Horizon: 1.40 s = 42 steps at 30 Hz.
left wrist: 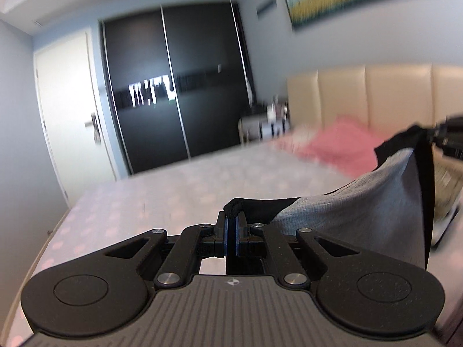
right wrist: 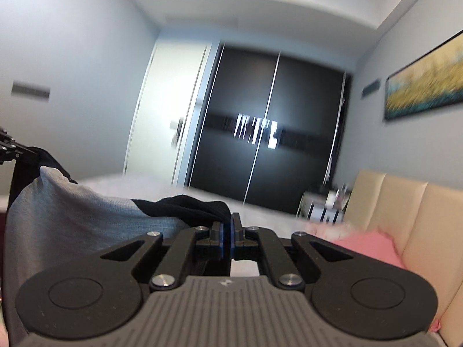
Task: Fold clothes
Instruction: 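Lower the grey garment onto the bed and open both grippers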
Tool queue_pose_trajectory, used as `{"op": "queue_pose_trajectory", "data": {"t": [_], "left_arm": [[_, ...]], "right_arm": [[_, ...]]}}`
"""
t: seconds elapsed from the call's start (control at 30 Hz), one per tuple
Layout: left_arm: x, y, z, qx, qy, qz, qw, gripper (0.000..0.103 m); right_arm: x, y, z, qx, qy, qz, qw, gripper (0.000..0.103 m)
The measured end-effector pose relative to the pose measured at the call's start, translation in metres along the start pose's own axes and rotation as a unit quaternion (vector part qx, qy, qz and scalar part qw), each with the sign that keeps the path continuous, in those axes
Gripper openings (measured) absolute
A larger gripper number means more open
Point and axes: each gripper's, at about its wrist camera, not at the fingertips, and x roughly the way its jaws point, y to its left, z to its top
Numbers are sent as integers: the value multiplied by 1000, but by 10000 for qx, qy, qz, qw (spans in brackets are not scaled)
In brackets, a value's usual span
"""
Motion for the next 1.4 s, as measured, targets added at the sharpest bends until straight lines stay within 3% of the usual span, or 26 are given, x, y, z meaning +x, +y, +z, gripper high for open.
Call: {"op": "queue_pose_trajectory", "data": {"t": [0.23, 0.5, 0.63, 0.77, 0.87, 0.93, 0.97, 1.03, 1.13, 1.23, 1.33, 1.4], "left_arm": [[138, 10, -42, 385, 864, 4, 9955, 3], [256, 20, -122, 226, 2029, -245, 9786, 3], [296, 21, -146, 143, 2403, -361, 9699, 3], [329, 18, -166, 75, 2906, -444, 9558, 4], [335, 21, -167, 37, 2849, -535, 9570, 7], [338, 30, -161, -94, 2919, -728, 9536, 14], [338, 37, -158, -222, 2893, -840, 9533, 20], [335, 49, -148, -495, 2752, -981, 9551, 44], [332, 66, -136, -989, 2480, -1175, 9565, 45], [343, 73, -131, -1479, 2380, -1306, 9510, 45], [360, 60, -139, -1459, 2671, -1371, 9427, 45], [373, 46, -146, -1296, 2920, -1447, 9365, 45]], "right_arm": [[139, 7, -57, -322, 1280, 170, 9911, 5], [268, 17, -147, -245, 2548, 330, 9661, 5], [320, 19, -187, -285, 2909, 395, 9555, 5], [363, 16, -219, -109, 3330, 515, 9414, 6], [381, 14, -239, 160, 3724, 610, 9259, 13], [380, 12, -244, 173, 3752, 697, 9242, 15], [380, 9, -243, 191, 3743, 730, 9243, 25], [378, -1, -235, 381, 3693, 775, 9253, 46], [370, -17, -215, 713, 3340, 973, 9348, 52], [374, -22, -200, 952, 2995, 1180, 9420, 52], [393, -14, -199, 1151, 2943, 1361, 9389, 50], [408, -6, -206, 1339, 3128, 1485, 9285, 48]]}}
